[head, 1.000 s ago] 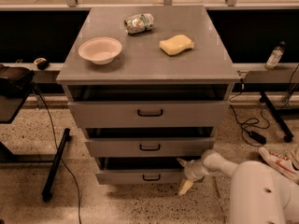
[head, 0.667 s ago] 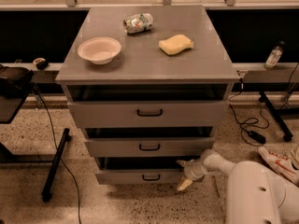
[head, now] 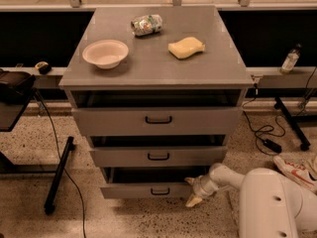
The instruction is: Open bottom drawer
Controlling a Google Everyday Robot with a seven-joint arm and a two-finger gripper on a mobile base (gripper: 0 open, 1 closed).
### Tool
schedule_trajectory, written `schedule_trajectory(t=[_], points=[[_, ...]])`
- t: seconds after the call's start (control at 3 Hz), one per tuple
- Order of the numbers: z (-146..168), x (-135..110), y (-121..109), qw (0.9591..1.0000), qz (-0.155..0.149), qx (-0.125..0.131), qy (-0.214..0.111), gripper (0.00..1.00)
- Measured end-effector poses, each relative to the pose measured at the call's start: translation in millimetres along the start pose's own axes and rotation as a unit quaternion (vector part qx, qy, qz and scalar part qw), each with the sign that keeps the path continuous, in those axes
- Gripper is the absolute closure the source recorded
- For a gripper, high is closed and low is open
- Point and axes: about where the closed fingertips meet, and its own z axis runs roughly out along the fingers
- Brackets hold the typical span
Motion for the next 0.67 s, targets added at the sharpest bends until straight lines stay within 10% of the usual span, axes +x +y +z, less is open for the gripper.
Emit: schedule_trajectory(t=[0.67], points=[[-6.6,6.4,35.4,0.9996,0.006,-0.025,0.006,0.30]])
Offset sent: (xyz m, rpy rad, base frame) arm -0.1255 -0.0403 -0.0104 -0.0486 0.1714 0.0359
